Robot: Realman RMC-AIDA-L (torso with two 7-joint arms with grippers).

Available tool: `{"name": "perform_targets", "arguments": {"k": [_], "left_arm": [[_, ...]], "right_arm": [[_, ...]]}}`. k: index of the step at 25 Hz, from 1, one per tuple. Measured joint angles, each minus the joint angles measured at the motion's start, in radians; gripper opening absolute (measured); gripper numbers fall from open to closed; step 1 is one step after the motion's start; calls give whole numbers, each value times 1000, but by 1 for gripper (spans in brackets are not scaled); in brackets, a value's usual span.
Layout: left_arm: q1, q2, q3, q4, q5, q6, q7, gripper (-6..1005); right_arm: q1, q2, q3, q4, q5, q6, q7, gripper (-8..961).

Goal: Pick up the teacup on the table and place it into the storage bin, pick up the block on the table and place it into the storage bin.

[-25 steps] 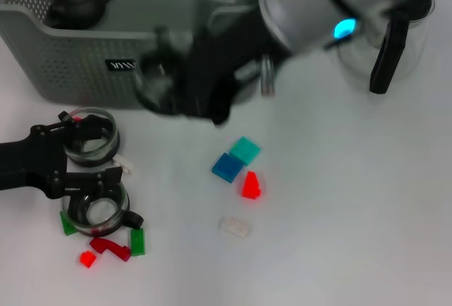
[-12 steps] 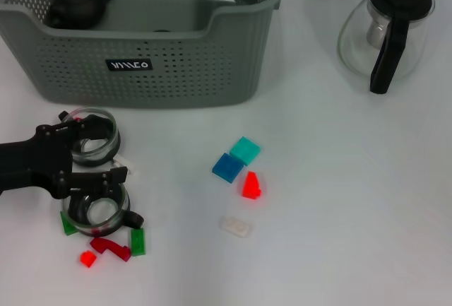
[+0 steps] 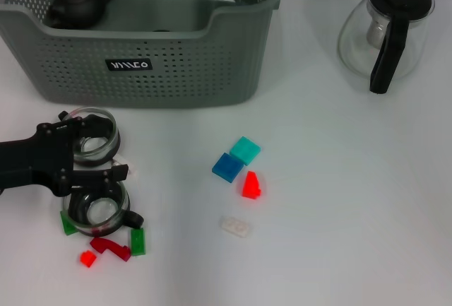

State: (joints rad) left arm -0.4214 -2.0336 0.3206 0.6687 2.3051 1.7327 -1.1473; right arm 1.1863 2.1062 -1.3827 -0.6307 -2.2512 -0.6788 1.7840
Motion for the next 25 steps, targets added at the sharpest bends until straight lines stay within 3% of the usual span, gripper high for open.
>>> {"name": "perform_targets", "arguments": {"k": [11, 25], "left_arm": [[-7, -1, 0, -13, -3, -14, 0, 910], [-10, 3, 6, -28, -3, -28, 0, 900]], "right_arm": [[16, 5, -90, 146, 172, 176, -151, 61], [12, 5, -99, 168, 210, 179, -145, 83]]}}
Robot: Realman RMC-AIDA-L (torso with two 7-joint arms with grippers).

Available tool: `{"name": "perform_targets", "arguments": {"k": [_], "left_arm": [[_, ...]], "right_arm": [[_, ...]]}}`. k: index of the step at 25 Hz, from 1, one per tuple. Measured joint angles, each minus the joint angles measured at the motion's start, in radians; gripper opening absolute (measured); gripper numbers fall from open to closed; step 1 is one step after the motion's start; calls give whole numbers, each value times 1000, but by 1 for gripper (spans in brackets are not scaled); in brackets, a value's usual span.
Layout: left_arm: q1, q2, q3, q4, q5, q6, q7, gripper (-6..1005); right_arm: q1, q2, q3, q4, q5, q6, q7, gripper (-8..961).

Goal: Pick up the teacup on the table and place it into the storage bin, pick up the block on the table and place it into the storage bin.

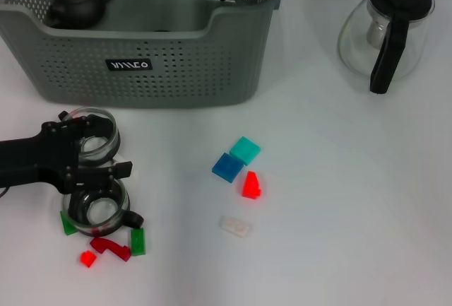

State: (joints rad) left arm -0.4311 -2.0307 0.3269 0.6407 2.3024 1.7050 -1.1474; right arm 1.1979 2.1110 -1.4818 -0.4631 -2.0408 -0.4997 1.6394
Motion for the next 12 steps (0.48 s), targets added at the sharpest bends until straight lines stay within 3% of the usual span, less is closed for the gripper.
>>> {"name": "perform_targets", "arguments": {"k": [10, 12], "left_arm": [[-2, 2, -4, 1, 0, 8, -4, 903], [-2, 3, -6, 1, 0, 9, -4, 903]], "right_arm": [[-6, -6, 0, -2, -7, -13, 41, 102], [-9, -7, 0, -9, -8, -13, 48, 180]]}}
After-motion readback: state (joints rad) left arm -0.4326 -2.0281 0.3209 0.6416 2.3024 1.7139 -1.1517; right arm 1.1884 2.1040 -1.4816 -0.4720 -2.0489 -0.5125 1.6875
